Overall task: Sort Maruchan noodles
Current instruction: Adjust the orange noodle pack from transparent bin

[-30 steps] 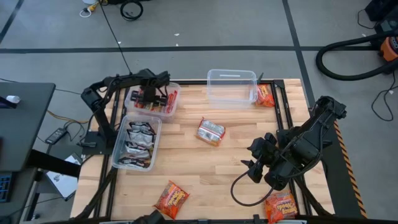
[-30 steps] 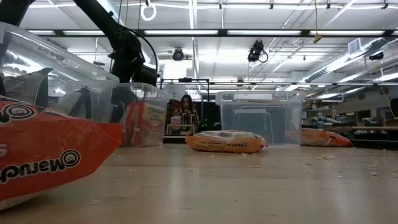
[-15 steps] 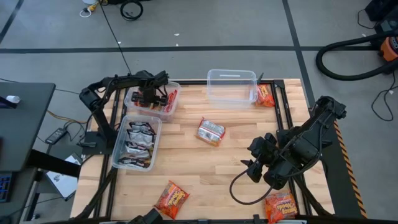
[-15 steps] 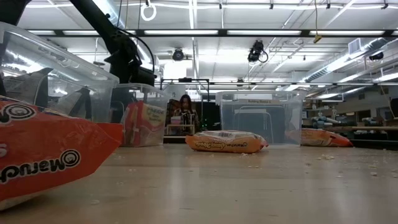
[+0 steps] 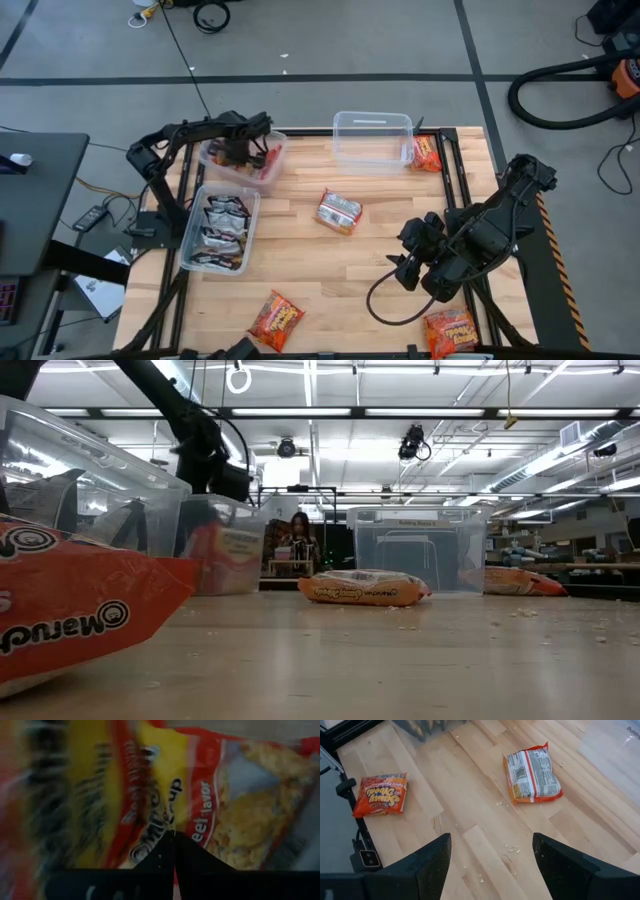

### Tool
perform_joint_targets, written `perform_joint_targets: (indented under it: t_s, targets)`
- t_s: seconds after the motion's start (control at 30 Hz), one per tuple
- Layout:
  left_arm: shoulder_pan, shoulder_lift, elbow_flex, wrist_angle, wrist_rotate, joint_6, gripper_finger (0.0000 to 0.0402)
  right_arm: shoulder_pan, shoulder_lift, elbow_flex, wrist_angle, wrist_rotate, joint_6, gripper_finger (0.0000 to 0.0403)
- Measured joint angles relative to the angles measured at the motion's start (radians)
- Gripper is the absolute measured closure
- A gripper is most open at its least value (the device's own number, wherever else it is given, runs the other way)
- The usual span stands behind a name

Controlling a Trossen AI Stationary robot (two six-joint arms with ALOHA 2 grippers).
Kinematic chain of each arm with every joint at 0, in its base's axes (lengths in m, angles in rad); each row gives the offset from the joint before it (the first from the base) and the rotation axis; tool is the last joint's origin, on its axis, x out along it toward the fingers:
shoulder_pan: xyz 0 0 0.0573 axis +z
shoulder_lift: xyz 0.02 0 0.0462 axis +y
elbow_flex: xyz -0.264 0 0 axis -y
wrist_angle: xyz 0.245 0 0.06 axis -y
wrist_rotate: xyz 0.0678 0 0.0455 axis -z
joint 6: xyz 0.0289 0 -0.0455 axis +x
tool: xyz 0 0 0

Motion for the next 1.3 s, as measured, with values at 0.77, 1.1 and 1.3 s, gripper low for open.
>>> perform_joint_targets:
  t_s: [0.77,1.1,1.3]
  targets:
    - [-0.246,-0.085,0.065,-0.201,-0.632,-0.203,0.0401,-0.001,0.0,0.0,0.001,0.032,-0.088,0.0119]
    - [-0.2,0.092,0.072,-0.203,-0.626,-0.213,0.0382,0.001,0.0,0.0,0.005,-0.037,-0.019,0.0119]
    - [-0.106,0.109,0.072,-0.21,-0.601,-0.191,0.0373,0.009,0.0,0.0,0.009,-0.099,0.032,0.0119]
